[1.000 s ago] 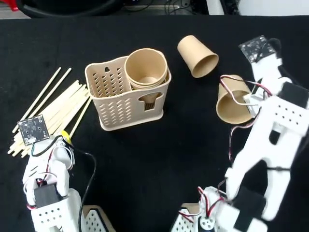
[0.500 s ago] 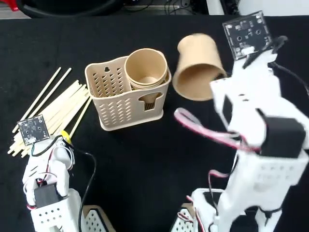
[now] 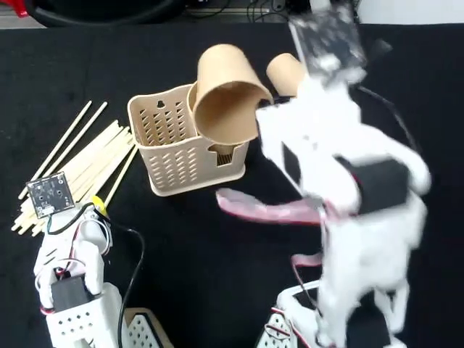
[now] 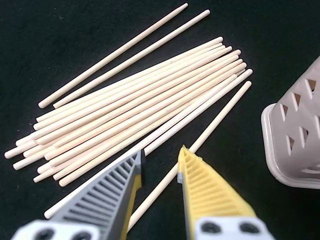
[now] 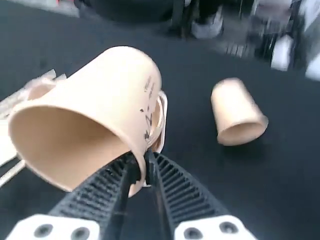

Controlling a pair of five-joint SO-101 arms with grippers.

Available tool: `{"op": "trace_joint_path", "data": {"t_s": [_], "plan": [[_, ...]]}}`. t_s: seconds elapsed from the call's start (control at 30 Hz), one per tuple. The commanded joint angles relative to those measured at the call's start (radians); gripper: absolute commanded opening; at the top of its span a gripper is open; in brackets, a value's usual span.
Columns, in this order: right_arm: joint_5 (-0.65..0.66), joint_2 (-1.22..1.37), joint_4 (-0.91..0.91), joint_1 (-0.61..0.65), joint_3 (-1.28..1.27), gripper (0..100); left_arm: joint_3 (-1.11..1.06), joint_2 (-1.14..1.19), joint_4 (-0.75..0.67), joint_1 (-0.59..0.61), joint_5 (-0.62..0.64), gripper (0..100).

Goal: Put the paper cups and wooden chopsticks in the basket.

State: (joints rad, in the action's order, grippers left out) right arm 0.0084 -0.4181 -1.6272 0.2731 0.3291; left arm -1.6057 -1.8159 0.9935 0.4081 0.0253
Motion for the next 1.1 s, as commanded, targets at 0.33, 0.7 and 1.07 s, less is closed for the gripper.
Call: {"op": "trace_joint_path", "data": {"t_s": [0.33,0.7,1.07], "plan": [[-0.018,0.153,0.002,0.011,0.039,2.1,0.004,-0.003,-0.017,-0.008,-0.005,13],[0.021,0.159,0.029,0.011,0.177,22.6,0.004,-0.003,-0.017,-0.008,-0.005,13],[0.017,0.160,0.350,0.044,0.033,22.6,0.004,-0.003,-0.017,-0.010,-0.005,13]]}}
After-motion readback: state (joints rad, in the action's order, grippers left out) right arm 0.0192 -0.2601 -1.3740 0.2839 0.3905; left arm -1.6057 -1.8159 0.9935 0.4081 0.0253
